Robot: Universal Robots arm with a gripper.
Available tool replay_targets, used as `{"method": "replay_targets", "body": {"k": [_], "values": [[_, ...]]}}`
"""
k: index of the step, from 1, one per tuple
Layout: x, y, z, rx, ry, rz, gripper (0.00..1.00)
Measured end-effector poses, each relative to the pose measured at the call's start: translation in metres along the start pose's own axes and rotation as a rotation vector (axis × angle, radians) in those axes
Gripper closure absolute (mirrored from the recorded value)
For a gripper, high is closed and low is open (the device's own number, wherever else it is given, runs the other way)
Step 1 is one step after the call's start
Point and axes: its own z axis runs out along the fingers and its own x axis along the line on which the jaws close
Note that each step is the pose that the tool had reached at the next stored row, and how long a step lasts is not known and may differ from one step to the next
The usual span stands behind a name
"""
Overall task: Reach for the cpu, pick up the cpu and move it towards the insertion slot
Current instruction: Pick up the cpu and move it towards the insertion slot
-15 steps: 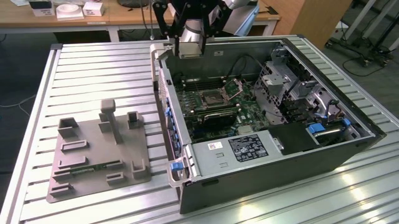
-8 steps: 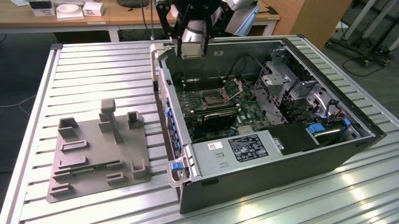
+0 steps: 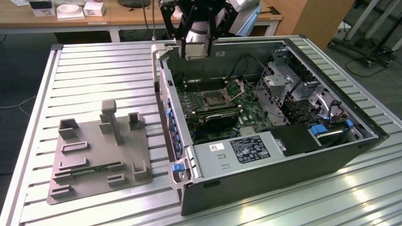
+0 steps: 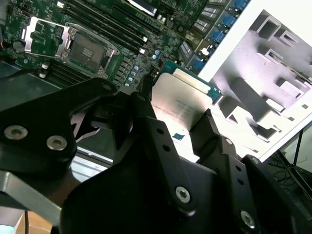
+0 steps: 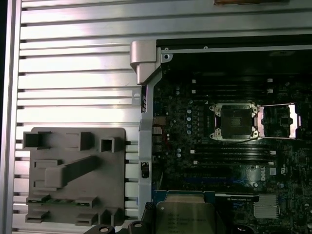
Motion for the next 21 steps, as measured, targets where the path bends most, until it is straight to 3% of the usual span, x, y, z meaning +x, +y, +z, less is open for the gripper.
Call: {"method": "replay_targets", "body": {"k": [12, 21], "values": [[-0.0112, 0.0011, 0.0025, 0.0000, -0.0001, 0.000, 0.45], [-0.0118, 0.0012, 0.0029, 0.0007, 0.0000, 0.000, 0.45]]}}
